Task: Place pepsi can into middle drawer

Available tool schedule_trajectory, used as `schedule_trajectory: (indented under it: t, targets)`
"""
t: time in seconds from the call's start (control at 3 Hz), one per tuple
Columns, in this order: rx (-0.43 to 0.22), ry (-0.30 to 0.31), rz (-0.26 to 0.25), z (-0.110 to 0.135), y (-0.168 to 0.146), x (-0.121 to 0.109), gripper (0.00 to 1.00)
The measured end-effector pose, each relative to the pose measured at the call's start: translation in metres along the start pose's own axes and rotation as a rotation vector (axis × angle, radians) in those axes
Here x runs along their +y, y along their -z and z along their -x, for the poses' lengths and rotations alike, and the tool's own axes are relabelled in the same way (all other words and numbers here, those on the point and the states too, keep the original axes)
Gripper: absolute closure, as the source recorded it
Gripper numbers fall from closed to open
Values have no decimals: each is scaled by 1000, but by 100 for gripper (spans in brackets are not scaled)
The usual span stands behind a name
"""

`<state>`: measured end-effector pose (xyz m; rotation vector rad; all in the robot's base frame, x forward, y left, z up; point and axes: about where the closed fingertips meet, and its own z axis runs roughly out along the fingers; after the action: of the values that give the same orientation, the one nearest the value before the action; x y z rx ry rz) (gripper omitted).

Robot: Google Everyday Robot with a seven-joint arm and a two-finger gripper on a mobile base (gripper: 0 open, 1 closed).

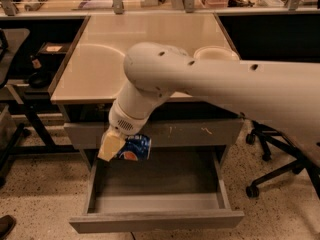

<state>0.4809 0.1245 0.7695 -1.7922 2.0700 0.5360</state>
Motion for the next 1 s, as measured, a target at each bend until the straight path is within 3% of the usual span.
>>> schedule_trajectory:
  t: [0.33,0.67,1.0]
  targets:
    - [-26,-98,68,-35,-46,27,100]
    - [-29,-108,71,-38,-55,26,100]
    - [-48,-159,95,-61,-92,29,100]
